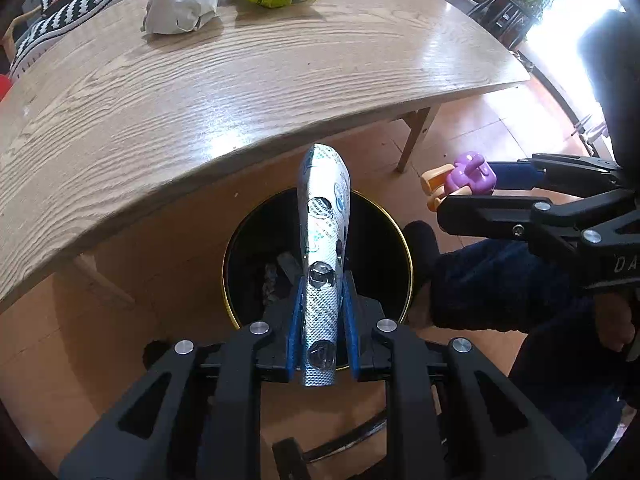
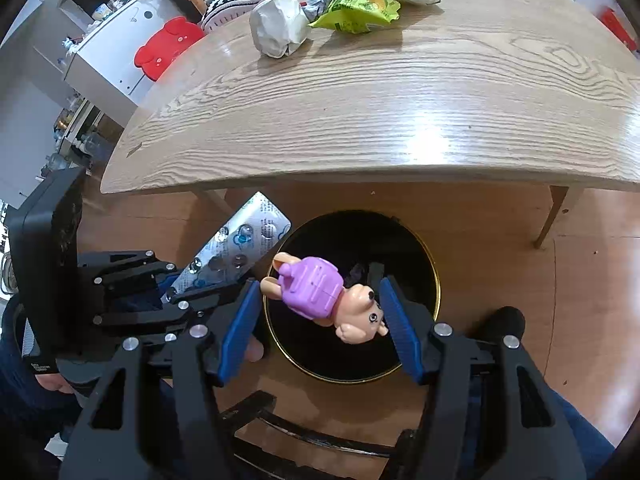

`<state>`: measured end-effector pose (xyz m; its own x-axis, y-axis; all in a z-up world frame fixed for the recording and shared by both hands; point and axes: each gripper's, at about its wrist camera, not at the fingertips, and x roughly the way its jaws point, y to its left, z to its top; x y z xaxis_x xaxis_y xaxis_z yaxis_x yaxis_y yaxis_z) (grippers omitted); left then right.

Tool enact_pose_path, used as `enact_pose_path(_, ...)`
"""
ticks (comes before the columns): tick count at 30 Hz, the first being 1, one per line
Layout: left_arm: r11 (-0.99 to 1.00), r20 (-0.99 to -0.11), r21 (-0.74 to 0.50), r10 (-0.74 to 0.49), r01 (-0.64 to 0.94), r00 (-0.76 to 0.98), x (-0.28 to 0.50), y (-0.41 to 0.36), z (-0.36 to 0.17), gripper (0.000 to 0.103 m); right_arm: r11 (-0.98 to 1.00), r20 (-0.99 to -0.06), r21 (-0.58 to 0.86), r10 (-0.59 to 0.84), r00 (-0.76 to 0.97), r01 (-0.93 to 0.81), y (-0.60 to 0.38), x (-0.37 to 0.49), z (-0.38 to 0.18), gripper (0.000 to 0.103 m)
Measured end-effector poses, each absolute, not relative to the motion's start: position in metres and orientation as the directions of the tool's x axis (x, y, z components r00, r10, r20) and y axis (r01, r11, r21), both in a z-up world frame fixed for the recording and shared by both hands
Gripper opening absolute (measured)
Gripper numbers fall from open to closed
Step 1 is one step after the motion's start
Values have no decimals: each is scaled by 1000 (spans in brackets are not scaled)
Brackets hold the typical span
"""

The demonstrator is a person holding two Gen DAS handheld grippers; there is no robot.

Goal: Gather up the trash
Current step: 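Carry blister strip and doll over the bin and open both tools, then grasp the striped ball with the left tool while the right tool grasps the green box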

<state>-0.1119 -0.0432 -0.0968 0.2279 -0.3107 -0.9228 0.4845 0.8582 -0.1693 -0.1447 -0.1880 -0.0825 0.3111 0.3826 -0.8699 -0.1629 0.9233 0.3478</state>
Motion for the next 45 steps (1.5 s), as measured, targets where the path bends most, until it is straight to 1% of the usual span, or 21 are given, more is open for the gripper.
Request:
enact_pose_path(2,863,-923,-169,-307,475,231,-109,-42,-95,31,921,-865,359,390,315,-153,-190,-144,-82,67)
enact_pose_path(3,870,-925,-160,-297,465,237,-108,-42,-95,59,921,-863,360,389,322,-148,-191,-144,-80,72)
enact_pose_path(4,875,-923,-155,-294,459,249,-109,-42,-94,74,921,-860,360,389,330,-148,-192,-144,-78,74)
enact_pose_path(20,878,-915,-151,-299,455,273,-109,-45,-92,76,921,-856,358,390,339,-154,-191,-142,-75,77)
enact_pose_path(22,879,-912,-156,-304,451,277,-109,-43,-91,78,921,-854,358,390,344,-153,-192,-141,-75,79)
enact_pose_path(28,879,-887,-147,-320,453,332,-109,-42,-73,83,919,-834,360,393,387,-157,-194,-141,-62,80)
enact_pose_path(32,892,-856,-122,-316,435,409,-100,-36,-51,90,902,-796,409,426,430,-137,-205,-126,-42,80)
enact_pose_path(35,911,-835,-102,-296,399,463,-83,-30,-35,92,897,-770,423,430,471,-127,-210,-110,-22,81)
enact_pose_path(38,930,-826,-115,-285,350,487,-53,-26,-20,92,909,-749,399,398,529,-120,-212,-85,0,86)
enact_pose_path(41,943,-812,-127,-277,307,513,-20,-20,-6,92,883,-728,461,431,533,-84,-221,-46,13,86)
enact_pose_path(45,968,-790,-102,-220,231,572,36,-10,10,92,861,-719,508,432,545,-14,-230,4,17,86)
